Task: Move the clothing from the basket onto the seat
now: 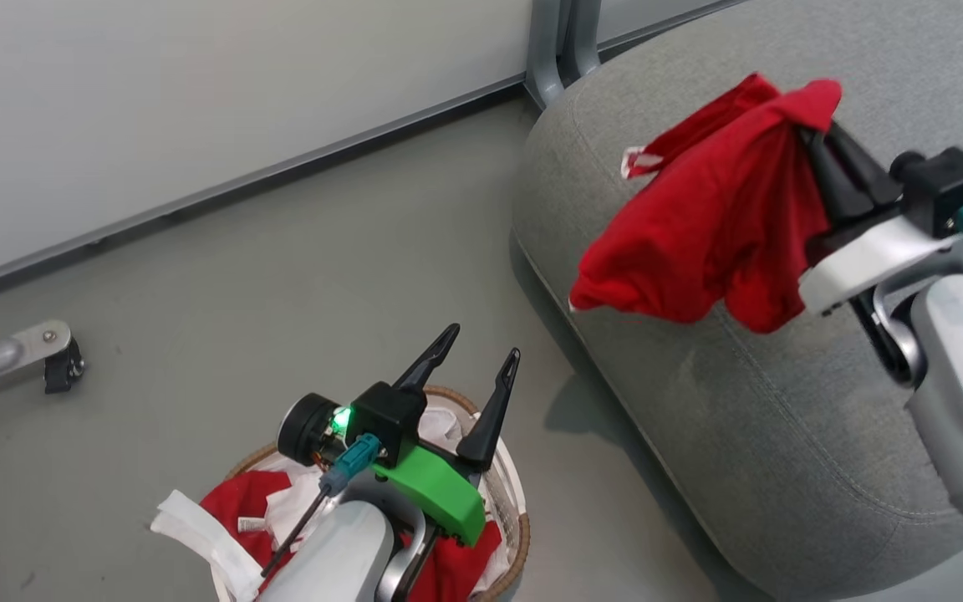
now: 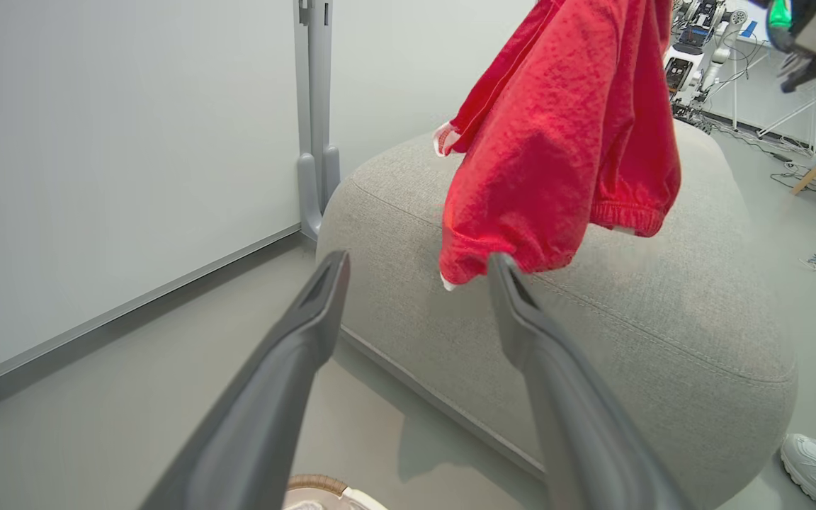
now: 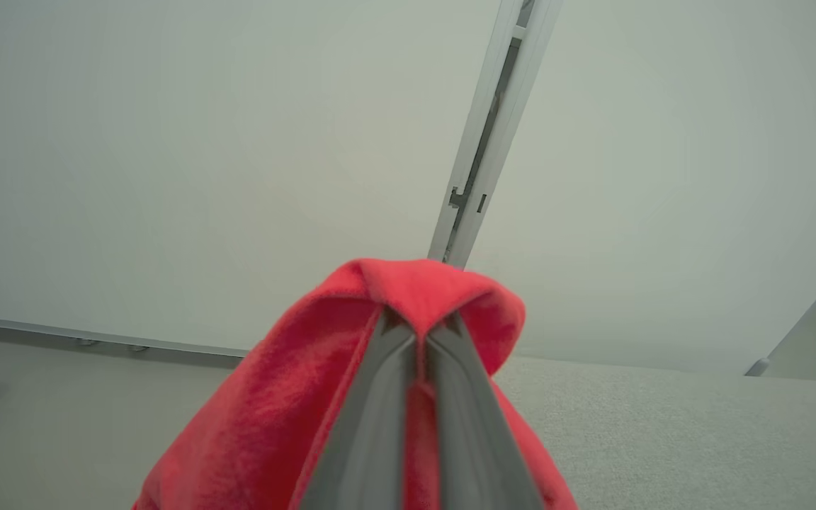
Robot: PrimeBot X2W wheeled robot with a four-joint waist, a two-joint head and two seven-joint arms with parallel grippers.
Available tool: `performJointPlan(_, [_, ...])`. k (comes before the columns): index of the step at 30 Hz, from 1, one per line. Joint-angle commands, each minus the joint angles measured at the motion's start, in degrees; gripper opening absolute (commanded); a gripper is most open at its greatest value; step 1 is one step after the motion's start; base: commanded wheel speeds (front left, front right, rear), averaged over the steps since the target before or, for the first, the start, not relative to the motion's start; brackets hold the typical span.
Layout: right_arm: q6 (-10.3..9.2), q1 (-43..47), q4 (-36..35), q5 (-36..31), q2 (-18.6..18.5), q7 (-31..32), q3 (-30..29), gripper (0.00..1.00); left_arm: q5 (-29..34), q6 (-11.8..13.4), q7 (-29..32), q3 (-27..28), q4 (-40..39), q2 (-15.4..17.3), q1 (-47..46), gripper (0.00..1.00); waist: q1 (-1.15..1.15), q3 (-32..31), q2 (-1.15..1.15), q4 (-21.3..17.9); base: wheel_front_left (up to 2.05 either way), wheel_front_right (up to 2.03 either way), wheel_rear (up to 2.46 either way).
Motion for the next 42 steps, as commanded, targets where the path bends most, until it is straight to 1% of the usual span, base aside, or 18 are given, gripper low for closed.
performJointPlan(1, [-0.06,-1.85,0.08,-0.81,-0.79,-0.12,-0.79,0.00,0.95,-0.09,0.04,0.51,-0.20,0.26,-1.36,1.00,0.00,3.22,0.00,1.35,0.00,0.00,0.00])
performJointPlan(3, [-0.06,-4.97,0.62,-1.66,-1.99,-0.12,-1.55,0.00,2.15,-0.23,0.04,0.79,-0.15,0.28,-2.00,1.00,0.00,5.50,0.00,2.15,0.00,0.00,0.00])
performJointPlan(5, [-0.06,-8.02,0.97,-0.87,-3.33,-0.12,-1.95,0.00,3.48,-0.37,0.04,0.87,-0.18,0.37,-3.00,1.00,0.00,8.02,0.00,3.04,0.00,0.00,0.00])
performJointPlan(9, [-0.07,-15.35,3.47,-0.26,-7.86,-0.12,-3.83,0.00,5.13,-0.49,0.04,1.55,-0.77,0.90,-5.17,1.00,0.00,13.48,0.00,4.40,0.00,0.00,0.00])
performJointPlan(13, [-0.06,-21.73,6.76,1.53,-9.99,-0.12,-7.72,0.00,6.98,-0.56,0.05,2.00,-2.17,1.56,-7.59,1.00,0.00,18.80,0.00,5.44,0.00,0.00,0.00])
performJointPlan(15, [-0.07,-24.14,8.18,1.76,-11.46,-0.12,-9.27,0.00,7.84,-0.60,0.04,1.86,-3.09,1.50,-9.02,1.00,0.00,21.66,0.00,6.05,0.00,0.00,0.00])
performJointPlan(18, [-0.07,-26.96,10.07,1.71,-12.52,-0.11,-11.87,0.00,9.46,-0.23,0.04,1.94,-4.60,1.93,-10.96,1.00,0.00,25.68,0.00,6.28,0.00,0.00,0.00])
performJointPlan(22, [-0.06,-28.08,12.63,1.89,-11.21,-0.12,-14.50,0.00,11.36,-0.10,0.05,1.86,-5.69,2.55,-13.17,1.00,0.00,29.84,0.00,6.07,0.00,0.00,0.00])
performJointPlan(25, [-0.07,-26.36,14.24,1.06,-10.75,-0.12,-15.18,0.00,11.89,0.02,0.04,2.02,-5.75,2.62,-14.50,1.00,0.00,31.81,0.00,5.74,0.00,0.00,0.00])
performJointPlan(28, [-0.06,-24.18,15.58,0.08,-8.61,-0.11,-15.76,0.00,11.73,-0.08,0.04,2.29,-5.30,2.50,-15.00,1.00,0.00,32.41,0.00,5.45,0.00,0.00,0.00])
performJointPlan(31, [-0.07,-21.80,16.04,-1.49,-7.64,-0.12,-15.70,0.00,11.55,-0.13,0.04,2.56,-4.94,2.45,-15.23,1.00,0.00,32.49,0.00,5.31,0.00,0.00,0.00])
performJointPlan(35, [-0.07,-19.29,16.10,-1.96,-6.09,-0.12,-16.76,0.00,11.15,-0.21,0.04,3.07,-4.31,2.84,-14.72,1.00,0.00,32.00,0.00,5.10,0.00,0.00,0.00])
performJointPlan(36, [-0.07,-18.90,15.78,-1.97,-5.86,-0.12,-17.31,0.15,11.01,-0.25,0.04,3.18,-4.15,2.87,-14.65,1.00,0.00,31.85,0.00,5.07,0.00,0.00,0.00])
performJointPlan(37, [-0.07,-18.54,15.53,-1.99,-5.66,-0.11,-17.58,0.23,10.97,-0.29,0.04,3.27,-3.94,2.94,-14.73,1.00,0.00,31.68,0.00,5.03,0.00,0.00,0.00])
performJointPlan(38, [-0.07,-17.88,15.03,-2.15,-5.41,-0.11,-17.86,0.92,10.91,-0.33,0.04,3.39,-3.66,2.98,-14.88,1.00,0.00,31.35,0.00,4.97,0.00,0.00,0.00])
performJointPlan(39, [-0.07,-17.25,14.73,-2.44,-5.24,-0.11,-18.04,1.00,10.80,-0.36,0.04,3.48,-3.50,2.96,-14.95,1.00,0.00,30.99,0.00,4.93,0.00,0.00,0.00])
performJointPlan(42, [-0.07,-15.34,13.28,-3.19,-4.74,-0.11,-18.68,1.00,10.48,-0.44,0.04,3.68,-2.94,2.55,-14.96,1.00,0.00,29.44,0.00,4.94,0.00,0.00,0.00])
